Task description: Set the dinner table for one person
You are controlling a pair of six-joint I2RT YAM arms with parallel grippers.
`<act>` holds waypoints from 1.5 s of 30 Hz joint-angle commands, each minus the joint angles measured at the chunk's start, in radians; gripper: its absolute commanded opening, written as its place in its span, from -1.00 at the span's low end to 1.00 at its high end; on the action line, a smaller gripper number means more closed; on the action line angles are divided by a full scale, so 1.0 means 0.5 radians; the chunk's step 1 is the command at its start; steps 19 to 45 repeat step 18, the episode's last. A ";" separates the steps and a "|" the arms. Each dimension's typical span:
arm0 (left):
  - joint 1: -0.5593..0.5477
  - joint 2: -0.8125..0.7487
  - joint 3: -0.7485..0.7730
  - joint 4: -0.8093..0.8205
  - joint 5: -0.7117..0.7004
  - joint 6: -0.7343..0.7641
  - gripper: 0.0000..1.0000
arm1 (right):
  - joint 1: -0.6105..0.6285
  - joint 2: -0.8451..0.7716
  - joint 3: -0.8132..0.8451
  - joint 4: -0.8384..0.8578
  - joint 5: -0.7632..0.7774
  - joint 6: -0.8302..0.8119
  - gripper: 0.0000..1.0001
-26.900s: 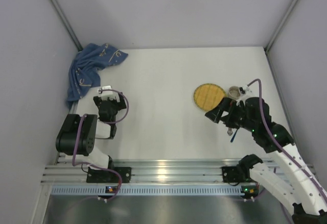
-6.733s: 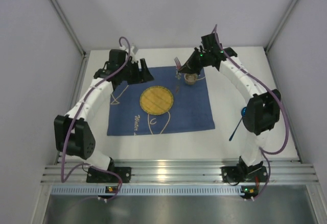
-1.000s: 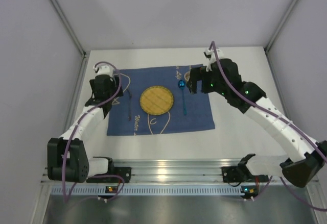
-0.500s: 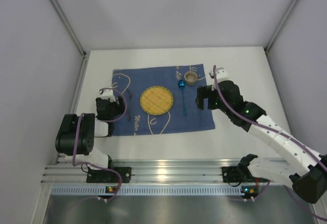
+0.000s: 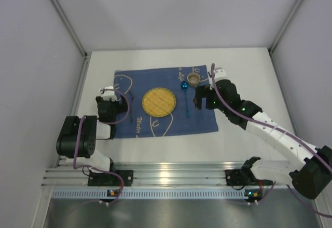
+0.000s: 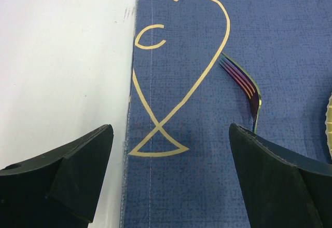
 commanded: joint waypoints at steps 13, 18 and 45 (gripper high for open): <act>-0.005 -0.014 -0.006 0.190 -0.002 0.012 0.97 | -0.479 0.198 -0.076 -0.099 0.434 0.239 1.00; -0.002 -0.017 -0.006 0.187 -0.002 0.012 0.97 | -0.476 0.072 -0.153 0.033 0.085 0.248 0.99; -0.002 -0.017 -0.006 0.187 -0.002 0.012 0.97 | -0.476 0.072 -0.153 0.033 0.085 0.248 0.99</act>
